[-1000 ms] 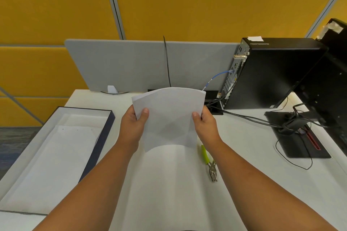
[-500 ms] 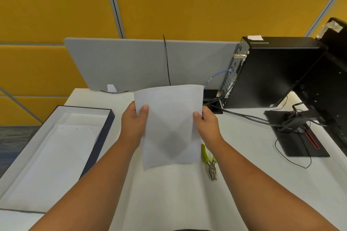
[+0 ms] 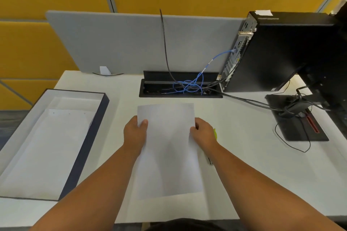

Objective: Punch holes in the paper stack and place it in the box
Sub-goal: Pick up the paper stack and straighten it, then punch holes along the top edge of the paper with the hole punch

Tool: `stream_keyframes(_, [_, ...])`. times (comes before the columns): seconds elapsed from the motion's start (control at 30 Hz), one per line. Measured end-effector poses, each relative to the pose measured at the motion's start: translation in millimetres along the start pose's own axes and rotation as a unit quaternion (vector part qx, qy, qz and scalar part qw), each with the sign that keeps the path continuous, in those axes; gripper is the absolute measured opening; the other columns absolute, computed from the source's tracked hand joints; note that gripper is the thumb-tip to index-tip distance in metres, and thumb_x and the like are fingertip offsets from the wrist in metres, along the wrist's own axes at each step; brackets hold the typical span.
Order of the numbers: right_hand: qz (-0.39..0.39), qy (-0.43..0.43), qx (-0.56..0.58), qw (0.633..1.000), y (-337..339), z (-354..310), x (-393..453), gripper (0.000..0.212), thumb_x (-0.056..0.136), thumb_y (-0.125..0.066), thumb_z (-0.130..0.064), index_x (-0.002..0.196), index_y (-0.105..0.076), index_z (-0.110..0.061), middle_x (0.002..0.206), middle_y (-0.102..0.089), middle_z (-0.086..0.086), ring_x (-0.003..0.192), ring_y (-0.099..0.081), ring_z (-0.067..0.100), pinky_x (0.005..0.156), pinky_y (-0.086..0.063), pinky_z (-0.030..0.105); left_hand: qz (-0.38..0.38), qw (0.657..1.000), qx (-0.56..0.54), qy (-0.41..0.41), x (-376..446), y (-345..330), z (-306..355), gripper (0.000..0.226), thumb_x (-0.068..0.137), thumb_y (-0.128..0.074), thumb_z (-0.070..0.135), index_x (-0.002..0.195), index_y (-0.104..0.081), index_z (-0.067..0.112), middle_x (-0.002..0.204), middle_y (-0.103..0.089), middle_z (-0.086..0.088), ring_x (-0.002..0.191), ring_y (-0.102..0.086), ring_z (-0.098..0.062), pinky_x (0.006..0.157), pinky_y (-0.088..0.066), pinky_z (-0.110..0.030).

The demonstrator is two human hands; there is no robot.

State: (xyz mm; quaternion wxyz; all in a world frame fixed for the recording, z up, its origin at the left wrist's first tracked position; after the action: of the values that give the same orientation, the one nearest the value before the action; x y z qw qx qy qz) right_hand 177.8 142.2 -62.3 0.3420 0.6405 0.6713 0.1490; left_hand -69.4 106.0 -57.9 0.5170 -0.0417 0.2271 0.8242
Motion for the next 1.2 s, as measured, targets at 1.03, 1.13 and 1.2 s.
stream_keyframes(1.03, [-0.086,-0.188,0.625,0.753,-57.4,-12.2,23.4,0.035,0.091,-0.043,-0.017,0.121,-0.053,-0.001,0.113,-0.062,0.023,0.103,-0.058,0.030,0.092,-0.045,0.034,-0.033,0.992,0.109,0.055,7.1,-14.1,-58.3,0.020,0.093,-0.054,0.026,0.091,-0.063,0.009,0.086,-0.067,-0.007,0.081,-0.064,-0.028,0.080,-0.055,-0.043])
stream_keyframes(1.13, [-0.091,-0.196,0.665,0.715,-63.3,-19.1,29.3,0.053,0.090,-0.048,-0.024,0.138,-0.043,-0.002,0.129,-0.058,0.027,0.116,-0.059,0.033,0.094,-0.046,0.037,-0.040,0.992,0.111,0.054,5.2,-16.6,-61.7,0.021,0.093,-0.054,0.027,0.094,-0.064,0.009,0.088,-0.068,-0.007,0.082,-0.065,-0.028,0.079,-0.055,-0.041])
stream_keyframes(1.2, [-0.095,-0.206,0.661,0.715,-65.0,-24.2,31.6,0.045,0.093,-0.051,-0.028,0.130,-0.052,-0.004,0.127,-0.062,0.022,0.108,-0.060,0.029,0.088,-0.048,0.035,-0.046,0.992,0.108,0.052,2.8,-18.8,-62.7,0.021,0.093,-0.054,0.027,0.096,-0.065,0.009,0.088,-0.068,-0.006,0.083,-0.065,-0.027,0.078,-0.055,-0.039])
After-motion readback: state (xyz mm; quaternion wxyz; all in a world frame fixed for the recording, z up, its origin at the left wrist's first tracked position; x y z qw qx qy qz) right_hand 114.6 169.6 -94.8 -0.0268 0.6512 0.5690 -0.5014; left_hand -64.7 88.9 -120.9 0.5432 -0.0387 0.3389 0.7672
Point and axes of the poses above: each hand's wrist, its own x-axis towards the middle knuckle, its own y-axis out of the back of the hand, z = x × y, the point moved 6 cm from there along x, towards the middle knuckle
